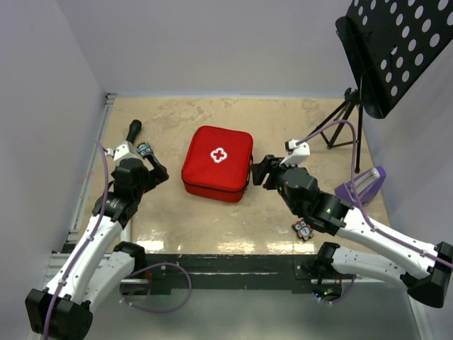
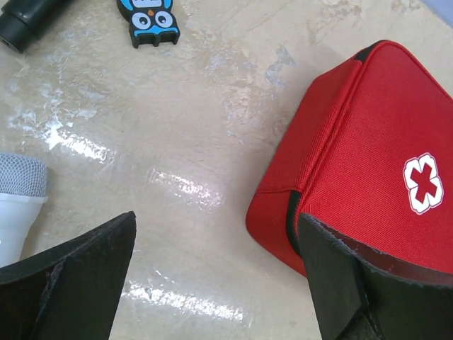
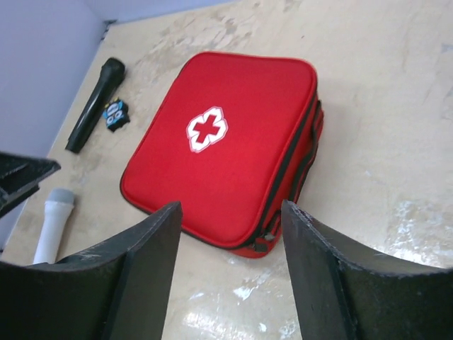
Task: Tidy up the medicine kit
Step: Reset both arms
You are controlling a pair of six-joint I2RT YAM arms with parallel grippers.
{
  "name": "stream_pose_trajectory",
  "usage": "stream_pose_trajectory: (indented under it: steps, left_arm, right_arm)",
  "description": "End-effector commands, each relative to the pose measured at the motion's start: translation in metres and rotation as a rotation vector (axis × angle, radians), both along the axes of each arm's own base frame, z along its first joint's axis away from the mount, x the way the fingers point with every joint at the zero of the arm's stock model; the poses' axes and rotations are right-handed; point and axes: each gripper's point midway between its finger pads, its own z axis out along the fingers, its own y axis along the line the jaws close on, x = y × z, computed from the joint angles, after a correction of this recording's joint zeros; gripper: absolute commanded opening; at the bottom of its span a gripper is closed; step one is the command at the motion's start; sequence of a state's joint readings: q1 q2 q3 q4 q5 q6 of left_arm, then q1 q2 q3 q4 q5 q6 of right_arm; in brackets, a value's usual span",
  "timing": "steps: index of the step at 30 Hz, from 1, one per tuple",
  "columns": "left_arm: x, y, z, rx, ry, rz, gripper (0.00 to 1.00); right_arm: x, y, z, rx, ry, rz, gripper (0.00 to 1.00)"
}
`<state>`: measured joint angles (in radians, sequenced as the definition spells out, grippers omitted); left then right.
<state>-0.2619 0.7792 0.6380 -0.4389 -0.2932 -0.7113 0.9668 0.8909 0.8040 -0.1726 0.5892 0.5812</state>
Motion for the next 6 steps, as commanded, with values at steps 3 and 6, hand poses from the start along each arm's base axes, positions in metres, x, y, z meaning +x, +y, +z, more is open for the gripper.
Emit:
stream_pose_trajectory:
  steps: [3, 6]
  left_arm:
    - [0.0, -0.007, 0.024, 0.064, -0.073, -0.128, 1.0]
    - [0.0, -0.022, 0.028, 0.056, -0.077, -0.227, 0.99]
  right_arm:
    - [0.012, -0.021, 0.047, 0.04, -0.132, -0.117, 0.71]
    - [0.014, -0.025, 0.051, 0.038, -0.14, -0.142, 0.98]
